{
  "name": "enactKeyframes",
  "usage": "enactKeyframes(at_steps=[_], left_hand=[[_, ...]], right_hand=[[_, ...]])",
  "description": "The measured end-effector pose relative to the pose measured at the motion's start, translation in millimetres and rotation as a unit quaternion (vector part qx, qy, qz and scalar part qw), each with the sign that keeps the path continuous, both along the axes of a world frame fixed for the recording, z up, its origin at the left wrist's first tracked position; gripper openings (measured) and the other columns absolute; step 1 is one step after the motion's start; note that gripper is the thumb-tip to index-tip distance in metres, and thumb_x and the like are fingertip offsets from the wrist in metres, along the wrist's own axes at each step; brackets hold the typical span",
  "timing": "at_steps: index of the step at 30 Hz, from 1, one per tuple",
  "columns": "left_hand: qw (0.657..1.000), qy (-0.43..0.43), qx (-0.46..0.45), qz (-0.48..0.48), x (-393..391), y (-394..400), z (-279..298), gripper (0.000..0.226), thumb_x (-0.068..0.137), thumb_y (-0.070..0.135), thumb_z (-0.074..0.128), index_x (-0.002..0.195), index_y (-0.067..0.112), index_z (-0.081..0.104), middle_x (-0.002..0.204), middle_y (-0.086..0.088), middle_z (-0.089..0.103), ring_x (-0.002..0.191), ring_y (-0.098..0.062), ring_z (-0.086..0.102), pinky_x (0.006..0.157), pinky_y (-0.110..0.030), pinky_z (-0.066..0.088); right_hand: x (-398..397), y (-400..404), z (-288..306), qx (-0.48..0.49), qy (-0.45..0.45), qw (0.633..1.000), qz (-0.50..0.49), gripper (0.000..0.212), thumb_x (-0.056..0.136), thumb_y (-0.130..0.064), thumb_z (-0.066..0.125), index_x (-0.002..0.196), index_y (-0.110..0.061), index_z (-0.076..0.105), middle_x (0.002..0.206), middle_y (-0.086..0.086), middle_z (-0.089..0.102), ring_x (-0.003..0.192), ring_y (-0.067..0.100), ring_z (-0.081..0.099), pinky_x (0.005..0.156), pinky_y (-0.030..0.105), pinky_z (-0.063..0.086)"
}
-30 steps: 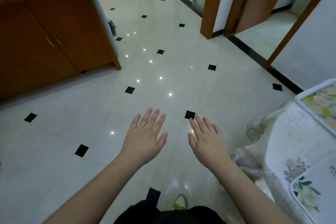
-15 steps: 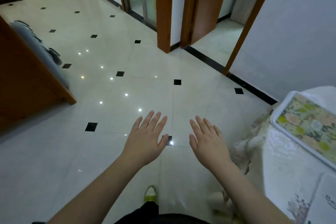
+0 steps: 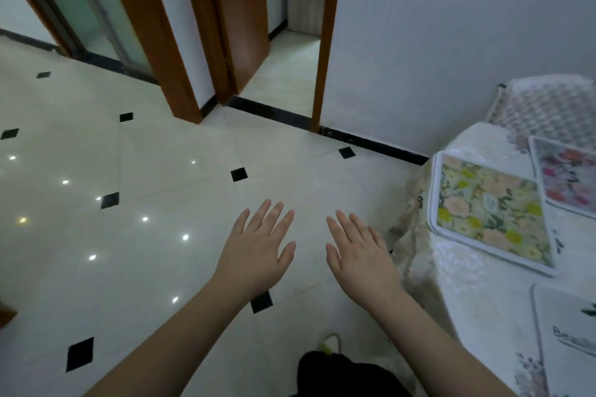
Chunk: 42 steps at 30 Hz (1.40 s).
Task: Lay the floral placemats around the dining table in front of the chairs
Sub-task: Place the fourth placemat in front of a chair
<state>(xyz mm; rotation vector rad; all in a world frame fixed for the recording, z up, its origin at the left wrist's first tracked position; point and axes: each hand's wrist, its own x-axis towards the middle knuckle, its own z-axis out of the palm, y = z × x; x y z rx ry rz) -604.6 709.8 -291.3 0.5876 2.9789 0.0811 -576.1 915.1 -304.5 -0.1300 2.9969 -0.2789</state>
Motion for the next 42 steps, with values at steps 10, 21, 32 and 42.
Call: enactKeyframes(at_steps=[10, 21, 32, 42], left_hand=[[0.994, 0.0, -0.006, -0.113, -157, 137, 1, 0.062, 0.101, 0.053, 0.011, 0.157, 0.029, 0.0, 0.166, 0.004, 0.0, 0.152, -0.015, -0.009, 0.123, -0.042, -0.003], [0.963, -0.009, -0.023, -0.268, -268, 276, -4, 0.062, 0.1, 0.053, 0.011, 0.157, 0.029, 0.0, 0.166, 0.003, -0.002, 0.152, -0.016, -0.01, 0.122, -0.043, -0.005], [0.876, -0.017, 0.001, -0.482, -372, 386, -22, 0.074, 0.091, 0.053, -0.001, 0.156, 0.025, 0.017, 0.164, -0.001, 0.019, 0.152, -0.019, 0.01, 0.121, -0.043, 0.006], [0.764, -0.038, 0.022, -0.644, -407, 473, -34, 0.063, 0.096, 0.049, 0.022, 0.15, 0.021, 0.04, 0.157, -0.005, 0.036, 0.148, -0.025, 0.027, 0.117, -0.048, 0.022]], right_hand=[[-110, 128, -11, -0.013, 0.005, 0.991, -0.135, 0.056, 0.104, -0.041, 0.022, 0.157, -0.024, 0.015, 0.165, -0.002, 0.014, 0.152, 0.019, 0.011, 0.122, 0.041, 0.01], [-170, 224, -15, -0.026, 0.0, 0.962, -0.272, 0.057, 0.103, -0.039, 0.028, 0.156, -0.023, 0.019, 0.164, -0.001, 0.02, 0.151, 0.021, 0.016, 0.121, 0.042, 0.015], [-223, 277, -32, -0.028, -0.039, 0.883, -0.468, 0.057, 0.104, -0.041, 0.022, 0.157, -0.025, 0.01, 0.166, -0.003, 0.008, 0.153, 0.018, 0.005, 0.122, 0.04, 0.005], [-227, 276, -47, -0.048, -0.04, 0.774, -0.63, 0.058, 0.104, -0.042, 0.024, 0.158, -0.025, 0.01, 0.166, -0.003, 0.007, 0.153, 0.019, 0.006, 0.122, 0.042, 0.007]])
